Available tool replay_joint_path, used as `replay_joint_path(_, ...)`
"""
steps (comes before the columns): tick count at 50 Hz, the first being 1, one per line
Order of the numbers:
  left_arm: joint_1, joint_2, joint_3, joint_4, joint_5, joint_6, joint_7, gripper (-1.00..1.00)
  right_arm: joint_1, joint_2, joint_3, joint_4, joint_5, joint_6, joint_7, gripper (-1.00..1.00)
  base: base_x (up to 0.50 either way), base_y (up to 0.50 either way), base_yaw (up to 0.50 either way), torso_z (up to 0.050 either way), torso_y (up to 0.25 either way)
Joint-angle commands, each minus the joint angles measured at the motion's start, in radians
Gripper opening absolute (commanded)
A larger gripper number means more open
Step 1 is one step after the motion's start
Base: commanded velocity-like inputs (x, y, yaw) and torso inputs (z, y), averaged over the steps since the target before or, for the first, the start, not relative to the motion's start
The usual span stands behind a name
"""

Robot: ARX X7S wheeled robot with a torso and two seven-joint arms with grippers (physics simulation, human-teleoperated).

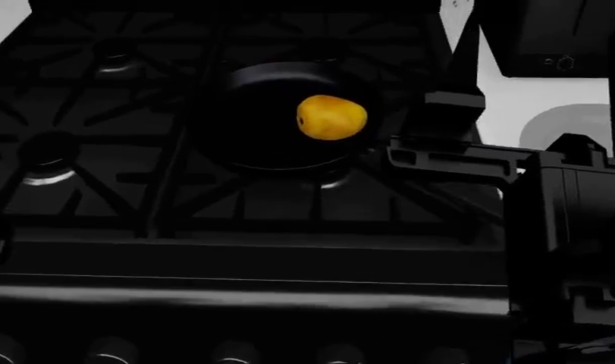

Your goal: Pick the mango from the pan and place it on the plate.

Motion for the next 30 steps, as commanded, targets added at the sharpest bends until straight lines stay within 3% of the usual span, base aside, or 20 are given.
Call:
replay_joint_path(1,0.003,0.001,0.003,0.003,-0.007,-0.001,-0.003,1.00,-0.003,-0.001,0.030,-0.005,0.031,0.010,0.002,1.00,0.50,-0.01,0.00,0.000,0.000)
replay_joint_path(30,0.006,0.001,-0.001,0.031,-0.019,-0.017,-0.016,1.00,-0.009,0.025,0.049,-0.043,0.085,0.042,0.025,1.00,0.50,-0.01,0.00,0.000,0.001)
